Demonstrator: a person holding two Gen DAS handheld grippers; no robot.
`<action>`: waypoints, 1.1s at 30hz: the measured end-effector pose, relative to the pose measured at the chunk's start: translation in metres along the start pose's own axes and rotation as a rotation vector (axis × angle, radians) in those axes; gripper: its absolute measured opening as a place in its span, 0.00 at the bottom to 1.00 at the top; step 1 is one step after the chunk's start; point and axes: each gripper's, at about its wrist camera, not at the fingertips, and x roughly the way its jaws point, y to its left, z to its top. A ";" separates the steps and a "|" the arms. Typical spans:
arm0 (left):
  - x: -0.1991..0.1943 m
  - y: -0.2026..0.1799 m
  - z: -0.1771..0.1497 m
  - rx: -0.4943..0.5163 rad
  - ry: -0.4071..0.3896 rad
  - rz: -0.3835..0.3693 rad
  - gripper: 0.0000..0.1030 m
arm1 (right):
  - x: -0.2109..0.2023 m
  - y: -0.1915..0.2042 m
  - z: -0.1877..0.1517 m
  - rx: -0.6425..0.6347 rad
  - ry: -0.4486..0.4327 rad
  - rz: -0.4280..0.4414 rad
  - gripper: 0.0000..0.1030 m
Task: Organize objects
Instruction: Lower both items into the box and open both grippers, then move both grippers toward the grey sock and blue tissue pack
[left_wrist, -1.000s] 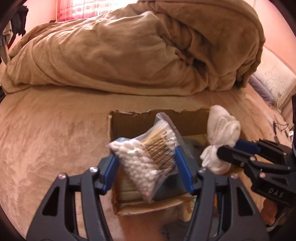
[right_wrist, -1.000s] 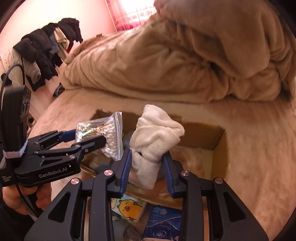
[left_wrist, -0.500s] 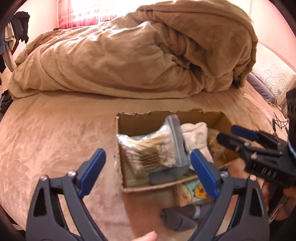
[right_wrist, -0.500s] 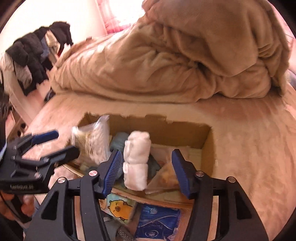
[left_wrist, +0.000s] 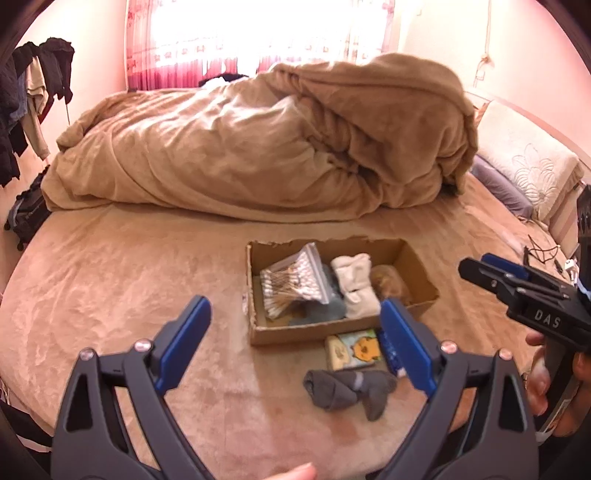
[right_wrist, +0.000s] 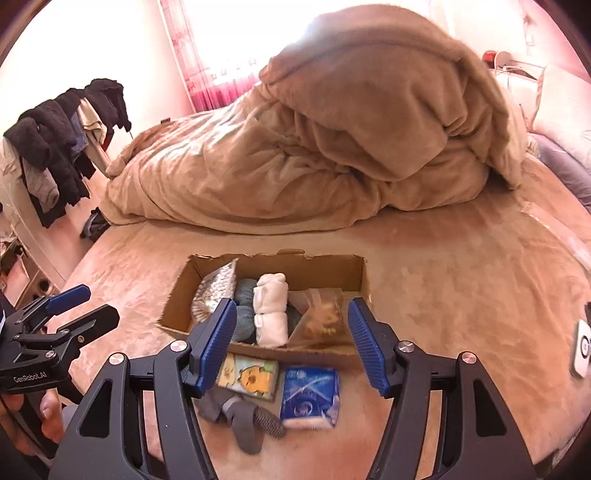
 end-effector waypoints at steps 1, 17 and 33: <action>-0.007 -0.001 -0.001 -0.001 -0.006 0.002 0.92 | -0.008 0.002 -0.001 0.000 -0.009 0.001 0.64; -0.096 -0.017 -0.039 -0.028 -0.083 0.017 0.94 | -0.113 0.020 -0.036 -0.037 -0.111 0.025 0.64; -0.079 -0.026 -0.099 -0.037 -0.037 0.046 0.99 | -0.135 0.003 -0.095 -0.020 -0.157 0.029 0.76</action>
